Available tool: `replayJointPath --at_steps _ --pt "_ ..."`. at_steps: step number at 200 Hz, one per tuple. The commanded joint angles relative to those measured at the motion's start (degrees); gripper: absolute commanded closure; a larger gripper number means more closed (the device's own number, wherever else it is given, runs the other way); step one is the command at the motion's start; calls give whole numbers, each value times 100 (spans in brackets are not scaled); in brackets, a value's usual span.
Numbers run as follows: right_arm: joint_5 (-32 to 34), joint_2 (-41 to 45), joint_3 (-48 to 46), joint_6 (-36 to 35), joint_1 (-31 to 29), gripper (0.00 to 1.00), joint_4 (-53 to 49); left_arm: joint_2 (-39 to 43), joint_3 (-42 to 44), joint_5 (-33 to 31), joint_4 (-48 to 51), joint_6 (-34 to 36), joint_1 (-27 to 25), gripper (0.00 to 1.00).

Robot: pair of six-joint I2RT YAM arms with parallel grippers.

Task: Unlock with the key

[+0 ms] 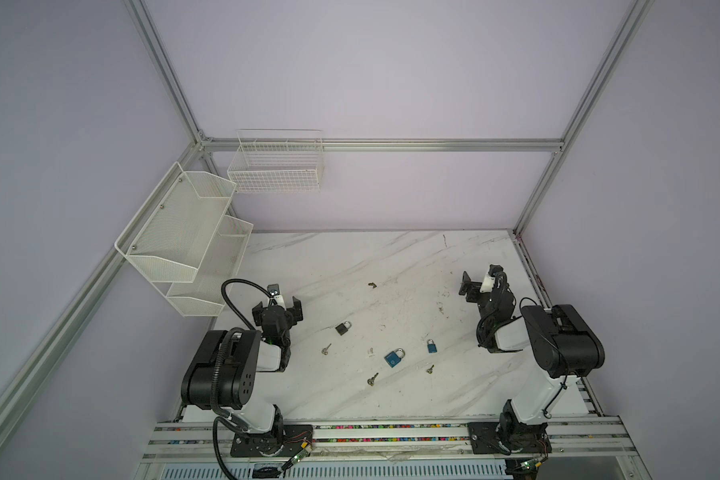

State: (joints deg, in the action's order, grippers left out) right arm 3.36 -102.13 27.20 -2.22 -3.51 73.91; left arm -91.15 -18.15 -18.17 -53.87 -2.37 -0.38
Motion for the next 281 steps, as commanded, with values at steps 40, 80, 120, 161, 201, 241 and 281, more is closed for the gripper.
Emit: replayJointPath --at_steps 40,80,120,161,201,241,281 --pt "-51 18 -22 -129 -27 2 238 133 -242 25 -231 -22 38 0" --pt "-5 32 -45 -126 -27 3 273 150 -240 67 -238 0 38 0" --pt "282 202 -294 35 -27 3 611 403 -60 188 -366 48 38 0" --pt "361 861 -270 73 -27 3 -27 1522 163 161 156 -15 38 0" --pt "661 1853 267 1132 -26 2 -1962 3005 -197 21 2331 -1157 38 0" --pt "1356 2743 407 3187 -18 3 -3512 3965 -829 84 4401 -2479 39 0" --pt "414 3500 301 3913 4 3 -4500 4521 -639 129 4983 -4008 58 0"
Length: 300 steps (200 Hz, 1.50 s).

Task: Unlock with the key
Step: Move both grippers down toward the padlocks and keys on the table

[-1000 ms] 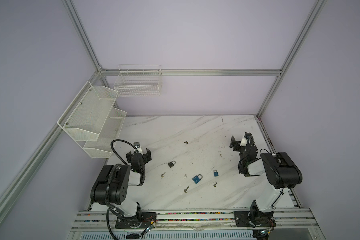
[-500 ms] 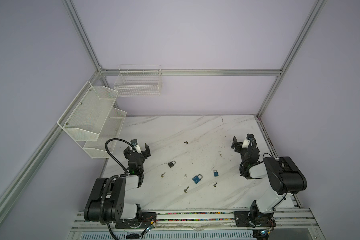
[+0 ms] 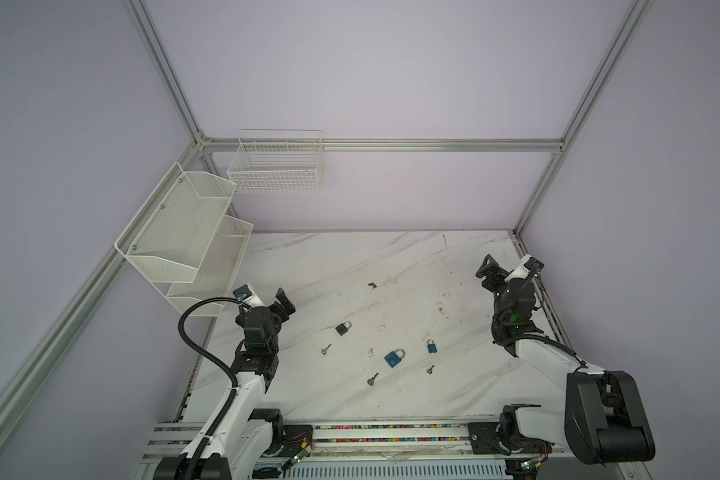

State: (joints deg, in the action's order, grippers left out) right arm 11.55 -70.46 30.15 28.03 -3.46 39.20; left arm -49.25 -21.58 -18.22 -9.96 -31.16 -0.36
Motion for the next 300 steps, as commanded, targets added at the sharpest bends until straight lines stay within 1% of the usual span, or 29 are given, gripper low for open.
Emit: replayJointPath --at_steps 1,22,33,53,88,106,122,143,164,201,225,240,266,287,300 --pt "-424 341 11 888 2 3 -1055 343 -295 147 605 -1138 55 0" --pt "-740 417 236 858 -11 2 -1795 646 -408 593 909 -1212 54 0" --pt "-906 341 533 873 -21 2 -2297 775 -432 991 897 -1038 50 0" --pt "-1202 194 865 791 -155 2 -2963 982 -533 1691 1092 -1077 45 0" --pt "-1259 145 1174 613 -665 2 -3938 1142 -443 2717 1199 -1276 -40 0" --pt "-1156 188 1281 557 -953 2 -4386 1218 -460 2994 1348 -1393 -213 0" --pt "-1131 213 1342 560 -1243 2 -4684 1309 -465 3111 1456 -1492 -464 0" --pt "-1088 215 1378 615 -1649 2 -5048 1442 -419 2964 1601 -1551 -1024 0" --pt "-979 301 1401 674 -2016 2 -5468 1510 -334 2525 1656 -1627 -1753 0" --pt "-728 649 1227 981 -2602 2 -6034 1365 -319 1933 1593 -1889 -2754 0" --pt "-705 673 1162 1200 -2970 2 -6335 1041 -403 1546 1550 -1845 -3395 0" --pt "-487 670 1130 1413 -3283 2 -6584 813 -457 1391 1389 -1845 -3753 0" --pt "-131 724 966 1818 -3789 2 -6779 291 -620 923 1129 -1728 -4426 0" --pt "158 688 855 2262 -4213 2 -6899 -183 -720 742 775 -1666 -4781 0" --pt "273 650 759 2551 -4483 3 -6908 -432 -744 682 557 -1709 -4913 0"
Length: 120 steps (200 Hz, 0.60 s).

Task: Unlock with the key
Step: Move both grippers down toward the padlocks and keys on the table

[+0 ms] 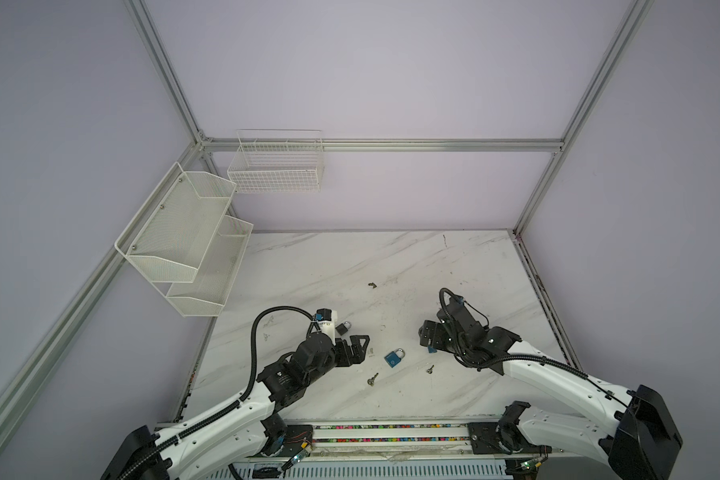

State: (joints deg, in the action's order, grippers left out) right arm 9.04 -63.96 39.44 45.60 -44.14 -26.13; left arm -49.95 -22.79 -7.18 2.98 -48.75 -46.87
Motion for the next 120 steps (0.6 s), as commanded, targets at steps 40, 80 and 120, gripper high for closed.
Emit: replayJointPath --at_steps 40,80,120 --pt "750 -414 -300 1335 -1028 8 -386 -858 -758 -358 -1055 163 -540 0" --pt "790 -1078 -174 1412 -1382 18 -483 -1042 -780 -415 -1055 109 -670 0" --pt "957 -1303 -106 1537 -1545 25 -834 -947 -710 -464 -1062 103 -683 0"
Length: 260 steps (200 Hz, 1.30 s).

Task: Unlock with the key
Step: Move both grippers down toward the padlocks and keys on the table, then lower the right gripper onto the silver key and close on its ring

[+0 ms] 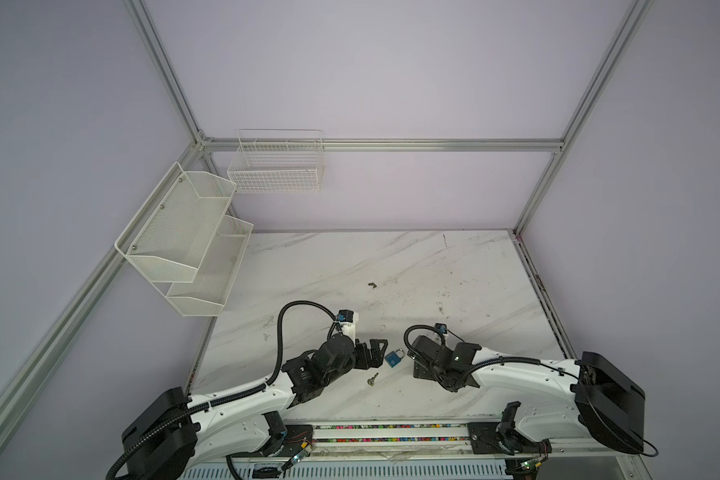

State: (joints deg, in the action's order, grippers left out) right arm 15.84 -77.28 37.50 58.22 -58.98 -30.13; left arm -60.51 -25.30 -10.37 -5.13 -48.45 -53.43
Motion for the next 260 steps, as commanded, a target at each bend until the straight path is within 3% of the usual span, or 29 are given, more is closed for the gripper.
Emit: replayJointPath --at_steps 1,152,260 --pt "279 33 86 282 -61 25 -442 114 -459 -152 -252 72 -27 0" --pt "42 221 4 455 -61 47 -993 -242 -637 79 -415 -86 -106 0" --pt "-121 237 -126 454 -46 64 -325 -187 -577 -14 -411 -27 -110 0"
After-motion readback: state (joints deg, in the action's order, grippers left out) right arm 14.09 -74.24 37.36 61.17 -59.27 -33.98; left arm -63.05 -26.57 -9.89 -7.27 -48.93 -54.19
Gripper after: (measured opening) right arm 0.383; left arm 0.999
